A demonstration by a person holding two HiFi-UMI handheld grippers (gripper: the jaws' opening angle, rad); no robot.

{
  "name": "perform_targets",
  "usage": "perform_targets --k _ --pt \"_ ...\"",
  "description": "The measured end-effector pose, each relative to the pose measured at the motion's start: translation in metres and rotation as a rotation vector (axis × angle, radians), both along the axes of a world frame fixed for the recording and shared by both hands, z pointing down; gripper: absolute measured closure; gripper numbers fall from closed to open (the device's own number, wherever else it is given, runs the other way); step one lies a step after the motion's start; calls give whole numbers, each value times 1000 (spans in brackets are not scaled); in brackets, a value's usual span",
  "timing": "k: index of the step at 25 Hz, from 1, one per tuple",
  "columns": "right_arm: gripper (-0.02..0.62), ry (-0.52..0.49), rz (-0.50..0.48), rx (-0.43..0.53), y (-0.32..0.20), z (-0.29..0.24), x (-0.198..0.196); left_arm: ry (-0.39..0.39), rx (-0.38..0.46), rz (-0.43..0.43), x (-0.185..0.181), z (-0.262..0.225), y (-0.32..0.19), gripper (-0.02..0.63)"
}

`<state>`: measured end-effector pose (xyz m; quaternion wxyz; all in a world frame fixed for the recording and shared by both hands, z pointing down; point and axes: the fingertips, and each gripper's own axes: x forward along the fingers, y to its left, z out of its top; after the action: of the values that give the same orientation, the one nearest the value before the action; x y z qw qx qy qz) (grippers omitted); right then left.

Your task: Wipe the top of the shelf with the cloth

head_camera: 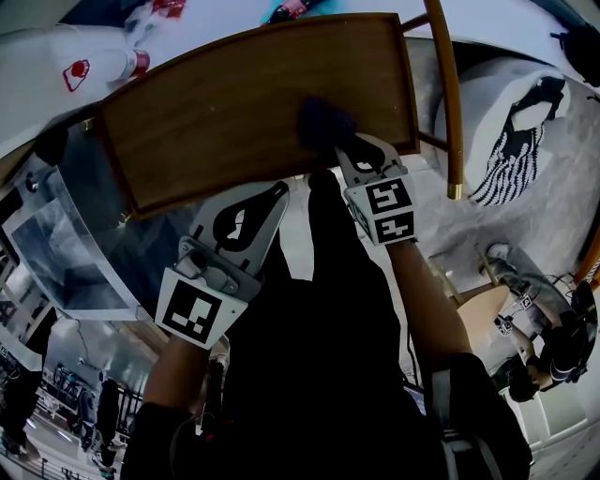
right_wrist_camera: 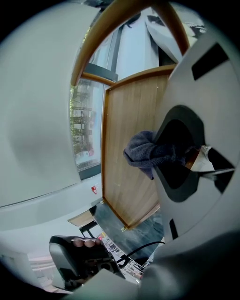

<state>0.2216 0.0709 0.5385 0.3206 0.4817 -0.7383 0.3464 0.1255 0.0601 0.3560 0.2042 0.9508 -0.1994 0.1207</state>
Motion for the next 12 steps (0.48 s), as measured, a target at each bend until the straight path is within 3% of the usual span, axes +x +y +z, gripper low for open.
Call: perform_targets --k 12 --pt "512 26 77 1 8 -2 46 0 2 47 34 -2 7 588"
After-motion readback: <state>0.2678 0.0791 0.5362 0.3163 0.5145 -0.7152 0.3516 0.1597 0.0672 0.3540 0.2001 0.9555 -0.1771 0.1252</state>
